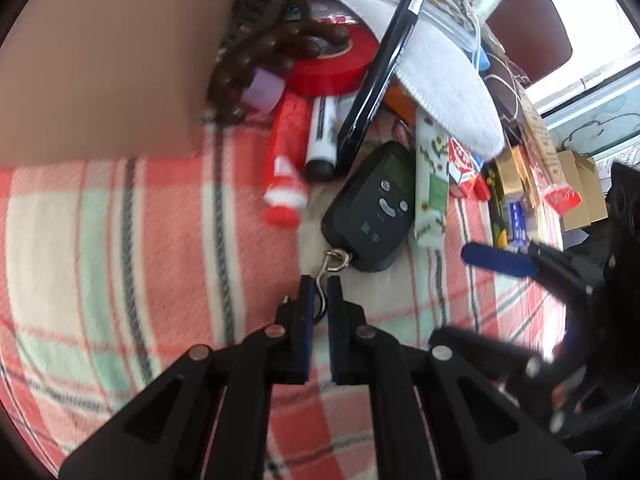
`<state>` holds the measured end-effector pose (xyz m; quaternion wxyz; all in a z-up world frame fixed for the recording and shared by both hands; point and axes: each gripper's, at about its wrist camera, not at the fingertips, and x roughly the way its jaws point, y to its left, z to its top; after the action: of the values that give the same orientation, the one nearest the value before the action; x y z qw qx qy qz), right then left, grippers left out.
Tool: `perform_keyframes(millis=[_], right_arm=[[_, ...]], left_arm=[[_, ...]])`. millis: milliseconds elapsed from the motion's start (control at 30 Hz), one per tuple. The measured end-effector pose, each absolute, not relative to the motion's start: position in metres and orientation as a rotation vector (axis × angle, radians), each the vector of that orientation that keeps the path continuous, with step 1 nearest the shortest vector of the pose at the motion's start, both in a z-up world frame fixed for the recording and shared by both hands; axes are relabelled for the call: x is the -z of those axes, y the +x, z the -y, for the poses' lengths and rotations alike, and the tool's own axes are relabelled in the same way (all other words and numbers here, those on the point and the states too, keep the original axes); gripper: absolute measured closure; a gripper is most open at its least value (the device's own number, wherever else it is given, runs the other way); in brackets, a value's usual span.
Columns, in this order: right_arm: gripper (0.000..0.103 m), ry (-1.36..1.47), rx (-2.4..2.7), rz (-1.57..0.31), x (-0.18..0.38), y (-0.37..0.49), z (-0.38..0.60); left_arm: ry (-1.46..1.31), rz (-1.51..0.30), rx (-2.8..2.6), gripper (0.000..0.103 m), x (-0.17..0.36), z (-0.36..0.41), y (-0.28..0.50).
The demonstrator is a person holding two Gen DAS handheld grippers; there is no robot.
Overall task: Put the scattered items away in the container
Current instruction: 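Close the left tool on the black digital luggage scale body, then grasp the scale's metal hook with the right tool while the left tool releases the body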
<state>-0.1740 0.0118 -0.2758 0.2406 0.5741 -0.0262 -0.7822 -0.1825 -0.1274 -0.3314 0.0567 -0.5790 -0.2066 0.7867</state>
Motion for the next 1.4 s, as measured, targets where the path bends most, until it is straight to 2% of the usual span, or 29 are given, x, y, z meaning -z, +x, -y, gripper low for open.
perform_keyframes(millis=[267,400,633,800,933,1100,1333,1400], right_arm=[[0.022,1.547,2.089,0.067,0.272,-0.163,-0.004],[0.031,1.513,2.052,0.071,0.267,-0.161,0.008],[0.031,1.413,1.982,0.04,0.252,-0.163,0.042],[0.031,1.422,1.955,0.063,0.264,-0.182,0.06],[0.041,1.488,1.921,0.094,0.28,-0.193,0.064],[0.042,1.537,1.919,0.089,0.29,-0.199,0.066],[0.051,1.623,1.926,0.186,0.31,-0.211,0.069],[0.051,1.637,1.933,0.218,0.313,-0.213,0.068]], left_arm=[[-1.845,0.719,-2.466,0.098,0.326,0.16,-0.122],[-1.866,0.744,-2.499,0.098,0.324,0.166,-0.113],[-1.878,0.753,-2.539,0.098,0.321,0.175,-0.103],[-1.873,0.795,-2.552,0.098,0.322,0.187,-0.093],[-1.846,0.787,-2.529,0.098,0.324,0.182,-0.093],[-1.829,0.766,-2.506,0.098,0.331,0.174,-0.102],[-1.791,0.8,-2.474,0.097,0.338,0.176,-0.111],[-1.79,0.798,-2.459,0.091,0.337,0.175,-0.11]])
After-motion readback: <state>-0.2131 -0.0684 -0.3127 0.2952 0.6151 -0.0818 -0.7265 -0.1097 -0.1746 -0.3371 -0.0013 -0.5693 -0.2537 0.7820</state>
